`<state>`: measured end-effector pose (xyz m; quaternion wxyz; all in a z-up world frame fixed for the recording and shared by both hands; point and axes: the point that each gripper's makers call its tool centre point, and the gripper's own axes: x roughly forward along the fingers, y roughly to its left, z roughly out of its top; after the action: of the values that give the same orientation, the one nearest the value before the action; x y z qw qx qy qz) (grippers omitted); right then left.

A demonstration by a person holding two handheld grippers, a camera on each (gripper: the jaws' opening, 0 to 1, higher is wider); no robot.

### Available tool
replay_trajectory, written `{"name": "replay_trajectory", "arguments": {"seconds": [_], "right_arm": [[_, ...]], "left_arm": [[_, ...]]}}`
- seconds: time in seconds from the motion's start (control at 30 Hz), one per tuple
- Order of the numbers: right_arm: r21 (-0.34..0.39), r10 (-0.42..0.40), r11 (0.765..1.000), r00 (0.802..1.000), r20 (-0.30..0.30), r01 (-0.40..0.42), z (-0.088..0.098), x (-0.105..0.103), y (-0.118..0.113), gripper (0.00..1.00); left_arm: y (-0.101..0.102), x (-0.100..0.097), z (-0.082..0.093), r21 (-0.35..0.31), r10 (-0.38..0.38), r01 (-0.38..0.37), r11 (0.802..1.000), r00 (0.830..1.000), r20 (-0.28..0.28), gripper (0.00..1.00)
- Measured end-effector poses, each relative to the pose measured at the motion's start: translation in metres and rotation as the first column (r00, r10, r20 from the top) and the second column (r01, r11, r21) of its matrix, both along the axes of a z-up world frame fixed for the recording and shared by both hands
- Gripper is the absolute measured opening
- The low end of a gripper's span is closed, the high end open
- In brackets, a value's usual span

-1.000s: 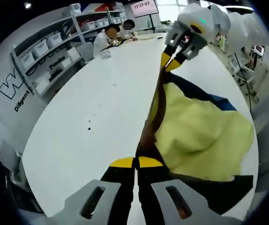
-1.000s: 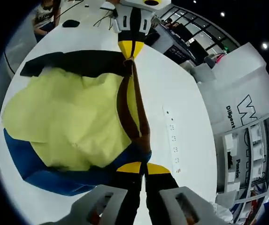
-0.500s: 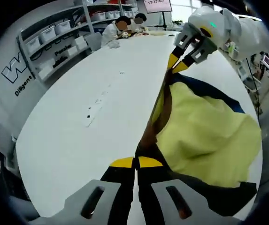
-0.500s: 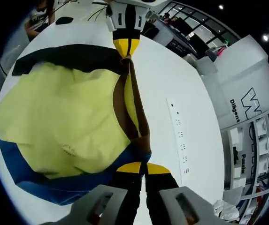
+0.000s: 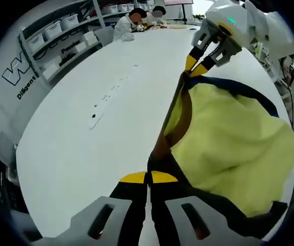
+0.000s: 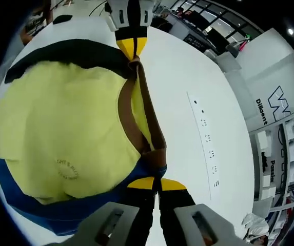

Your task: Fold the garment on the visible template until the final outline fits inside the template.

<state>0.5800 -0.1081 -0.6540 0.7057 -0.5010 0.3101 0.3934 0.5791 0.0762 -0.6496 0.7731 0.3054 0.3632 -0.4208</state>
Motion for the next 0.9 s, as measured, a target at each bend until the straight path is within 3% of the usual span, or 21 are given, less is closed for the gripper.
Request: {"name": "replay_trajectory", "arguments": {"seconds": [0.27,0.37,0.57,0.9], "right_arm": [[-0.014,0.005,1.000,1.000,0.012,-0.005,-0.005,0.008,-0.003,0.00],[-0.023,-0.022,0.999,1.000,0.014,0.023,-0.006,0.012,-0.008,0.12],[-0.023,-0.024,0.999,0.999,0.043,0.025,0.004,0.011,-0.015,0.11],[0.006,-0.073,0.997,0.995,0.070,0.073,0.025,-0.002,-0.030,0.12]], "left_arm": [[0.010,0.005,-0.008,0.020,0.024,-0.024,1.000,1.000,0.000,0.00],[0.012,0.005,-0.010,0.034,0.017,-0.017,0.999,1.000,0.001,0.00],[0.030,0.007,-0.007,0.069,0.056,-0.057,0.996,0.998,0.020,0.00],[0.036,-0.001,0.025,-0.024,0.111,-0.110,0.994,0.993,0.040,0.00]]}}
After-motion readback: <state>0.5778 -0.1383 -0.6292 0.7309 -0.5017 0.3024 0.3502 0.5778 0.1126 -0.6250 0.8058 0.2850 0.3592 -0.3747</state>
